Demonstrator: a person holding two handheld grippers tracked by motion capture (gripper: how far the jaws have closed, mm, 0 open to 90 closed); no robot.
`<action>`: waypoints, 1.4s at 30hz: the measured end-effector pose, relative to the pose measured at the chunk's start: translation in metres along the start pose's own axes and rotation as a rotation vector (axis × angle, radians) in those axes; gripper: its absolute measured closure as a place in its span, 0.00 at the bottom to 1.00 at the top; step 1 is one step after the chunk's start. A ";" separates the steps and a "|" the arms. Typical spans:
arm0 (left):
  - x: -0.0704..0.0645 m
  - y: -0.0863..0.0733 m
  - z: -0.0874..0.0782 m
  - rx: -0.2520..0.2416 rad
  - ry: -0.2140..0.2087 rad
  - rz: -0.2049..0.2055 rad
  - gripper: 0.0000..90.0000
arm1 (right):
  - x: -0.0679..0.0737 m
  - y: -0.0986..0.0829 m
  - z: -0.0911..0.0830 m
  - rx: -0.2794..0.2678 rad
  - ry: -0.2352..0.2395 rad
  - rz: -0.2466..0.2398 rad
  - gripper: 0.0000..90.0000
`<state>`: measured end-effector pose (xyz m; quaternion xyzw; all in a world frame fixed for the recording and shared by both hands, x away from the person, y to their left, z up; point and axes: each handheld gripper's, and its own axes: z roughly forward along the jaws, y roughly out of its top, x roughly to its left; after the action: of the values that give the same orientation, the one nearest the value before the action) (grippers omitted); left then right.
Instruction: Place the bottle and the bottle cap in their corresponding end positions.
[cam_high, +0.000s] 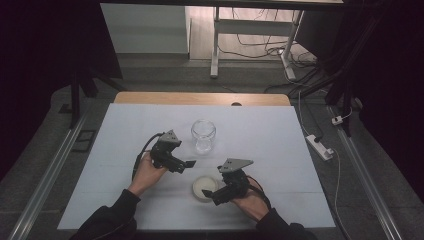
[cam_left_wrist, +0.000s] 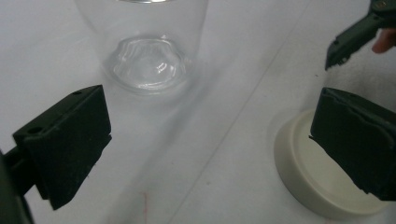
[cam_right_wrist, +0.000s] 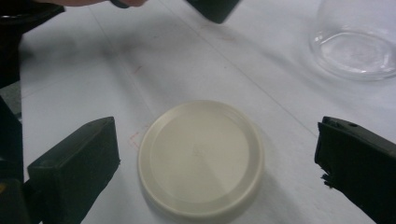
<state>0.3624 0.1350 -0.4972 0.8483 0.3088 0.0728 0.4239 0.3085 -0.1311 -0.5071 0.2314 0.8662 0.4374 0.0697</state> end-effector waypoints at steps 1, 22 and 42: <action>-0.002 -0.002 -0.002 0.000 0.000 0.003 0.00 | 0.000 0.000 -0.002 0.000 -0.004 -0.001 0.00; -0.032 -0.033 -0.044 0.003 -0.002 -0.016 0.00 | -0.005 -0.003 -0.027 0.012 -0.056 0.000 0.00; -0.046 -0.072 -0.080 0.011 0.007 -0.088 0.00 | -0.013 -0.022 -0.064 -0.008 -0.137 0.040 0.00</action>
<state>0.2614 0.1951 -0.4956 0.8360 0.3477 0.0554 0.4209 0.2922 -0.1944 -0.4865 0.2777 0.8529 0.4252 0.1209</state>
